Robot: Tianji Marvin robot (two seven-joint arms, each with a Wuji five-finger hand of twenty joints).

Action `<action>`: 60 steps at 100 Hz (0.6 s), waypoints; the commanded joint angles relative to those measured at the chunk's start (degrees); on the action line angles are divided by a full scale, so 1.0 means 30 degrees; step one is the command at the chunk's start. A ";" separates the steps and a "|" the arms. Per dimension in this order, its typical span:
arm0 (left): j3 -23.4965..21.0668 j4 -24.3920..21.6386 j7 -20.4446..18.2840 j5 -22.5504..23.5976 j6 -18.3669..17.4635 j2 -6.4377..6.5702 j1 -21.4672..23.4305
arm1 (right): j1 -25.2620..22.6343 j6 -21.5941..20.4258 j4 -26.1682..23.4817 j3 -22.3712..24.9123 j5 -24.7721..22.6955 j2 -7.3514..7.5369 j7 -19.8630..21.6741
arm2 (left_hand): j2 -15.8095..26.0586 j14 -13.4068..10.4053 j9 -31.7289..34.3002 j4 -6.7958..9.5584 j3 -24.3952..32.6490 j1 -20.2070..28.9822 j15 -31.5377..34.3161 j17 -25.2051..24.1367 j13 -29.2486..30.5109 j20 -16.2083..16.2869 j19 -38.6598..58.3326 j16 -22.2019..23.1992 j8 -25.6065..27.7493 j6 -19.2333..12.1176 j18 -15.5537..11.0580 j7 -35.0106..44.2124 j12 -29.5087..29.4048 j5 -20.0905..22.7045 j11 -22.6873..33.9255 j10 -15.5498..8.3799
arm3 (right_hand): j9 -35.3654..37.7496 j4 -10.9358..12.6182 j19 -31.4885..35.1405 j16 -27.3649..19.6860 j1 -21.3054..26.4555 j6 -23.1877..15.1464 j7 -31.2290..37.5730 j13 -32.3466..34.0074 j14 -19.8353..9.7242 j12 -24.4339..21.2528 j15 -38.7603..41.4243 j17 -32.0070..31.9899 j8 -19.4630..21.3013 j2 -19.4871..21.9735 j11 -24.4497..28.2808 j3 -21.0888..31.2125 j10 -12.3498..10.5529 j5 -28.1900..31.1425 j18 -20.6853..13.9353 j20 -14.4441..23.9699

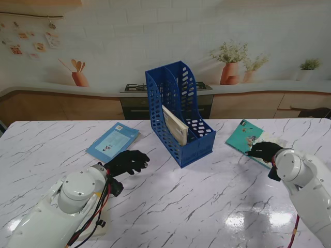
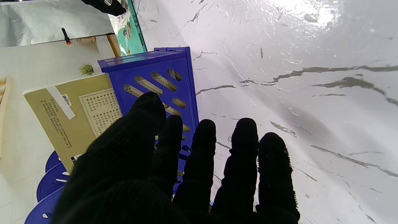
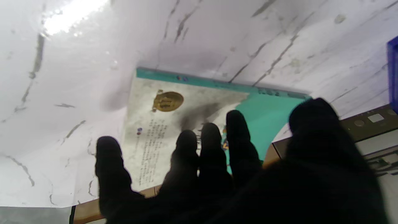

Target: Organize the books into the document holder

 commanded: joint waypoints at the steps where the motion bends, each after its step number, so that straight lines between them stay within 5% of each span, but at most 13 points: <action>1: 0.0071 0.0062 -0.0240 -0.0118 -0.0318 -0.0110 0.0012 | -0.0178 -0.0066 0.0280 -0.0217 0.0126 -0.0021 0.0208 | 0.0406 -0.0169 -0.0430 0.0421 -0.0586 0.0132 0.0297 -0.0086 -0.0247 0.0033 -0.0089 -0.0057 0.0026 -0.0028 0.0204 0.0210 -0.0105 -0.0014 0.0252 0.0029 | -0.0431 0.1000 0.0140 -0.0404 -0.0229 0.0520 -0.0265 -0.0447 -0.0720 -0.0209 -0.0083 -0.0430 -0.0361 0.0438 0.0007 0.0250 0.0090 -0.0496 -1.1896 -0.0218; 19: -0.0012 0.0005 -0.0168 -0.0117 -0.0274 -0.0124 0.0078 | -0.0613 0.0207 -0.0164 -0.0330 0.0051 0.0227 0.1703 | 0.0477 -0.0169 -0.0433 0.0416 -0.0681 0.0144 0.0333 -0.0070 -0.0223 0.0065 -0.0031 -0.0045 0.0017 0.0049 0.0212 0.0236 -0.0104 0.0030 0.0263 0.0004 | 0.0789 0.0949 0.0390 -0.0330 -0.0190 0.1220 -0.0094 0.0606 -0.0017 -0.0008 0.0173 0.0006 -0.0471 0.0734 0.0508 0.0250 0.0716 0.0705 -1.1962 -0.0231; 30: -0.0071 0.0036 -0.0111 -0.0115 -0.0325 -0.0136 0.0110 | -0.1057 0.1584 -0.1243 -0.0460 0.0321 0.0467 0.3366 | 0.0457 -0.0169 -0.0447 0.0417 -0.0705 0.0273 0.0365 -0.0058 -0.0198 0.0088 0.0010 -0.0036 0.0018 0.0044 0.0232 0.0274 -0.0105 0.0074 0.0265 0.0025 | 0.1479 0.0928 0.0663 -0.0354 -0.0049 0.1774 0.0006 0.1118 0.0502 0.0058 0.0141 0.0218 -0.0498 0.0978 0.0657 0.0158 0.1164 0.1410 -1.2179 -0.0141; 34: -0.0090 0.0055 -0.0109 -0.0128 -0.0353 -0.0137 0.0118 | -0.1204 0.1839 -0.1559 -0.0471 0.0543 0.0543 0.3860 | 0.0457 -0.0149 -0.0433 0.0414 -0.0726 0.0301 0.0366 -0.0055 -0.0207 0.0095 0.0022 -0.0036 0.0014 0.0062 0.0231 0.0285 -0.0102 0.0081 0.0274 0.0021 | 0.1752 0.0952 0.0782 -0.0368 0.0212 0.1890 0.0055 0.1320 0.0602 0.0087 0.0125 0.0316 -0.0493 0.1083 0.0725 0.0199 0.1281 0.1714 -1.2173 -0.0094; 38: -0.0105 0.0073 -0.0110 -0.0156 -0.0370 -0.0140 0.0125 | -0.1352 0.2062 -0.1957 -0.0473 0.0651 0.0670 0.4635 | 0.0456 -0.0165 -0.0443 0.0415 -0.0738 0.0326 0.0366 -0.0064 -0.0217 0.0098 0.0025 -0.0037 0.0010 0.0060 0.0230 0.0292 -0.0104 0.0086 0.0272 0.0013 | 0.1834 0.1076 0.0968 -0.0330 0.1260 0.2011 -0.0321 0.1407 0.0728 0.0216 -0.0034 0.0267 -0.0486 0.1725 0.0605 -0.1528 0.1378 0.1893 -1.2208 -0.0030; 60: -0.0165 0.0152 -0.0066 -0.0282 -0.0475 -0.0164 0.0177 | -0.2738 0.2946 -0.4285 -0.0134 0.1135 0.1206 0.7489 | 0.0491 -0.0146 -0.0422 0.0420 -0.0846 0.0393 0.0410 -0.0073 -0.0196 0.0128 0.0065 -0.0030 -0.0025 0.0087 0.0252 0.0322 -0.0104 0.0126 0.0291 0.0039 | 0.2669 0.1115 0.1269 -0.0464 0.2219 0.2175 -0.0141 0.2142 0.1088 0.0199 -0.0142 0.0442 -0.0440 0.2559 0.0717 -0.1535 0.1663 0.2747 -1.2031 0.0112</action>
